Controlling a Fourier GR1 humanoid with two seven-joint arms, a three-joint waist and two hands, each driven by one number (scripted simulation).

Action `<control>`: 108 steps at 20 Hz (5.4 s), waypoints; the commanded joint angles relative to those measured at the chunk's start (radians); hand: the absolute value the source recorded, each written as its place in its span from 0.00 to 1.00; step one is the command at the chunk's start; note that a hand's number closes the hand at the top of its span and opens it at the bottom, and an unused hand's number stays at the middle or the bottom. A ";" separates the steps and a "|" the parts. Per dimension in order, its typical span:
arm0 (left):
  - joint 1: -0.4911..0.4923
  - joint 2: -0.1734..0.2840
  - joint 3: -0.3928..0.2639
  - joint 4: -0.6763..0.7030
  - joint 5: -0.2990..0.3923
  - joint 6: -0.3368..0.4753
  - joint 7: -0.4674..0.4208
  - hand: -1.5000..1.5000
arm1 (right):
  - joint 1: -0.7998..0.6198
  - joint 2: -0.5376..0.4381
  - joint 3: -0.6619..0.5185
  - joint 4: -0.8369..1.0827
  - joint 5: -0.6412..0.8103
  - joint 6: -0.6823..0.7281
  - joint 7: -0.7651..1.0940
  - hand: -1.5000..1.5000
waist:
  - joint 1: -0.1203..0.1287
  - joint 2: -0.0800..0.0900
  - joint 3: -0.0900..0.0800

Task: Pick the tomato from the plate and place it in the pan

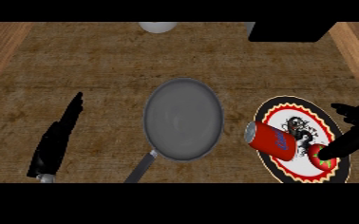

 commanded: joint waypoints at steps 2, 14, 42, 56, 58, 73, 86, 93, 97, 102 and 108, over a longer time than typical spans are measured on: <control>-0.055 -0.008 0.024 0.016 0.008 -0.020 0.040 0.50 | -0.017 0.036 0.055 0.032 0.032 0.008 0.151 0.00 | -0.004 0.000 0.000; 0.012 -0.050 0.040 0.011 -0.050 -0.034 -0.020 0.50 | 0.024 0.076 0.059 0.083 0.090 0.026 0.069 0.00 | -0.004 -0.001 0.000; 0.045 -0.059 0.143 -0.027 -0.065 -0.125 0.000 0.50 | 0.330 0.346 0.240 -0.281 0.540 -0.265 0.013 1.00 | -0.033 -0.014 -0.004; 0.056 -0.092 0.116 -0.057 -0.092 -0.102 0.024 0.50 | 0.438 0.239 0.389 -0.759 1.397 -0.457 0.020 1.00 | -0.034 -0.019 -0.003; 0.034 -0.089 0.124 -0.035 -0.092 -0.106 0.020 0.50 | 0.403 0.270 0.464 -0.827 1.499 -0.379 0.050 1.00 | -0.022 -0.010 -0.003; -0.013 -0.156 0.071 -0.013 -0.159 -0.097 0.021 0.50 | -0.203 0.742 0.421 -0.322 1.423 -0.350 0.039 1.00 | 0.012 0.005 0.000; -0.020 -0.133 0.096 -0.066 -0.153 -0.127 0.064 0.50 | -0.526 0.746 0.328 0.502 1.087 -0.663 -0.147 1.00 | 0.042 0.011 0.001; -0.053 -0.109 0.117 -0.047 -0.115 -0.176 0.052 0.50 | -0.526 0.746 0.244 0.546 0.672 -0.781 -0.208 0.00 | 0.071 0.020 0.004; -0.053 -0.145 0.083 -0.041 -0.139 -0.157 0.048 0.50 | -0.546 0.746 0.287 0.588 0.526 -0.975 -0.335 0.00 | 0.078 0.020 0.004; -0.084 -0.177 0.068 0.014 -0.176 -0.121 0.035 0.50 | -0.584 0.746 0.291 0.633 0.512 -1.208 -0.509 0.00 | 0.055 0.019 0.003; -0.070 -0.158 0.119 0.022 -0.145 -0.131 0.031 0.50 | -0.598 0.746 0.205 0.658 0.455 -1.415 -0.595 0.00 | 0.025 0.010 0.002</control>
